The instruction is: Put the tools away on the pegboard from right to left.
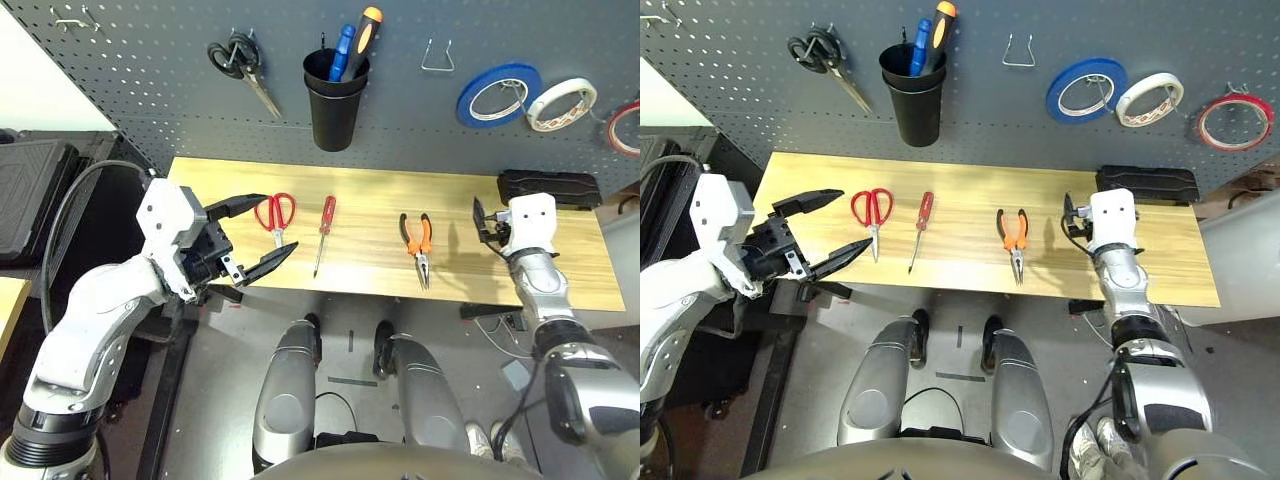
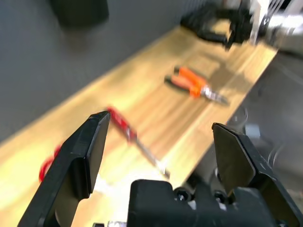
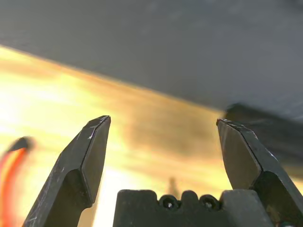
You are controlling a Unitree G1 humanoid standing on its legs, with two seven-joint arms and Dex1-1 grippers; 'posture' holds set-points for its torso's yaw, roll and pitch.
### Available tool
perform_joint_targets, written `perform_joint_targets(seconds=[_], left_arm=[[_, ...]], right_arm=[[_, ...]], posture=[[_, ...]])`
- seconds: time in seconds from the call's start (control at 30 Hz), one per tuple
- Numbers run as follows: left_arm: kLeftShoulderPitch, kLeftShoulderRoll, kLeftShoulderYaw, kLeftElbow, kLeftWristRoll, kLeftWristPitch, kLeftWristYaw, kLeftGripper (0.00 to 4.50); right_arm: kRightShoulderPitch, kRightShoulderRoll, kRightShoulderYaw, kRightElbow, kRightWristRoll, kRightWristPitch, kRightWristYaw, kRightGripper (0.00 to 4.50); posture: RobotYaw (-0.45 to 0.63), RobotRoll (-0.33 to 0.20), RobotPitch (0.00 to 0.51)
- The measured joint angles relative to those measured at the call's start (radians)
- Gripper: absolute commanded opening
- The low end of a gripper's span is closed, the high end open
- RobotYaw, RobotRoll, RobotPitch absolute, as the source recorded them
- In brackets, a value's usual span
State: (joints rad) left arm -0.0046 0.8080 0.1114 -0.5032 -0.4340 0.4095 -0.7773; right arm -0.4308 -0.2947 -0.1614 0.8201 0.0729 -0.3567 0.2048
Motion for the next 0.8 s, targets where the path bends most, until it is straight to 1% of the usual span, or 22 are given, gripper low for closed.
perform_joint_targets(seconds=[0.13,0.23,0.33,0.43,0.63,0.8], left_arm=[[0.008,0.028,-0.024,0.01,0.042,0.041,0.001,4.5],[0.008,0.034,-0.031,0.01,0.056,0.073,0.005,4.5],[0.008,0.038,-0.036,0.01,0.066,0.095,0.005,4.5],[0.01,0.041,-0.038,0.01,0.08,0.11,0.005,4.5],[0.015,0.048,-0.045,0.01,0.099,0.137,0.005,4.5],[0.018,0.048,-0.048,0.007,0.109,0.147,0.007,4.5]], right_arm=[[0.047,0.05,0.015,-0.163,0.039,0.222,0.022,4.48],[0.06,0.08,0.022,-0.266,0.066,0.406,0.02,4.48],[0.06,0.097,0.026,-0.337,0.078,0.568,0.007,4.48],[0.052,0.118,0.032,-0.364,0.084,0.697,-0.009,4.48],[0.016,0.159,0.052,-0.367,0.083,0.846,-0.033,4.48],[-0.039,0.194,0.053,-0.317,0.08,0.906,-0.073,4.48]], posture=[[0.35,0.0,0.288],[0.36,0.0,0.292],[0.36,0.0,0.295],[0.37,0.0,0.297],[0.38,0.0,0.301],[0.4,0.0,0.306]])
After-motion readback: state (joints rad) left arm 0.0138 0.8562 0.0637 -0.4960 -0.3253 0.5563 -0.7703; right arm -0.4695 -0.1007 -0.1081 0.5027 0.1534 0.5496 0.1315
